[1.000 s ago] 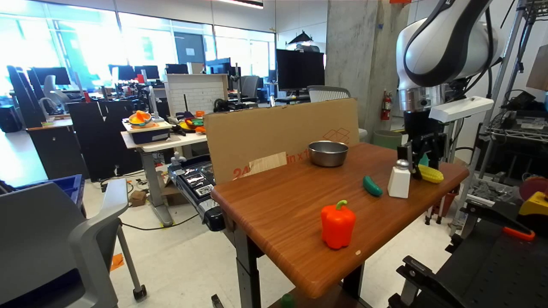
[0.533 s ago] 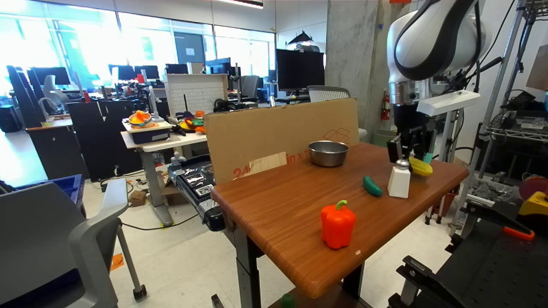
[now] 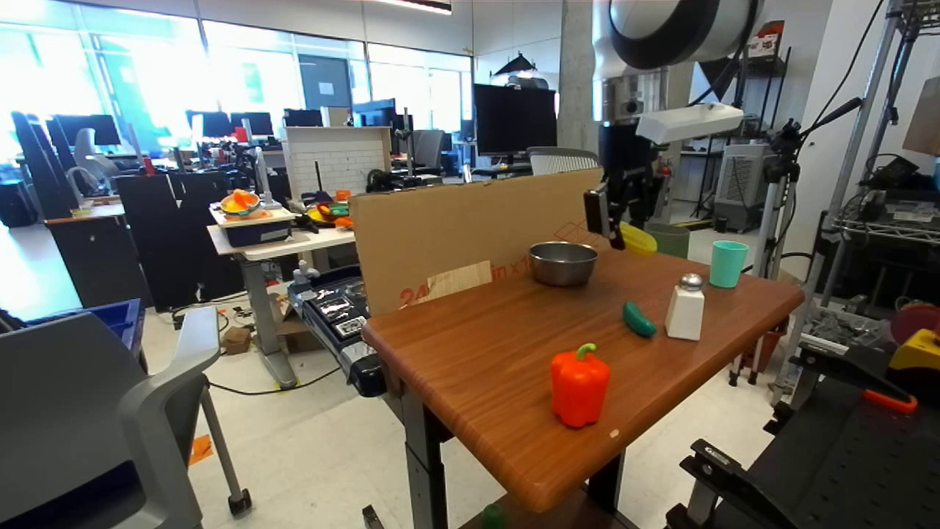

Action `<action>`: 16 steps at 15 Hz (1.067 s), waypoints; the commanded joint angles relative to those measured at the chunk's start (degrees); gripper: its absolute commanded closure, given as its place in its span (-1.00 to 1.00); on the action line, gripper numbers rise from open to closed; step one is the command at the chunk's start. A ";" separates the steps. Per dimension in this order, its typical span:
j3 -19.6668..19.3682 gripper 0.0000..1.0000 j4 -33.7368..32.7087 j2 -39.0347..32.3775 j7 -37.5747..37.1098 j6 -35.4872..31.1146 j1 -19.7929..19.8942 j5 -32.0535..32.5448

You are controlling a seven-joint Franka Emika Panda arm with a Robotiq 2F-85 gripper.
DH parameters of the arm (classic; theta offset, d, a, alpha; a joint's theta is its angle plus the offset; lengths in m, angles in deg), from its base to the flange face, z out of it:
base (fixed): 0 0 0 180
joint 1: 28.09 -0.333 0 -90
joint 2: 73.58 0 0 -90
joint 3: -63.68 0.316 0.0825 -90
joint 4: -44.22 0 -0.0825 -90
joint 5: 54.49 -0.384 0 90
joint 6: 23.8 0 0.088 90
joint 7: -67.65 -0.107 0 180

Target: Move the yellow object to the left.

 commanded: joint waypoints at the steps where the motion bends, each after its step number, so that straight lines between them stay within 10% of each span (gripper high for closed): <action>1: 3.65 0.80 -0.01 2.20 1.13 1.43 -2.12 -2.10; 16: 8.82 0.80 4.84 -5.42 3.62 -1.48 -5.87 -3.31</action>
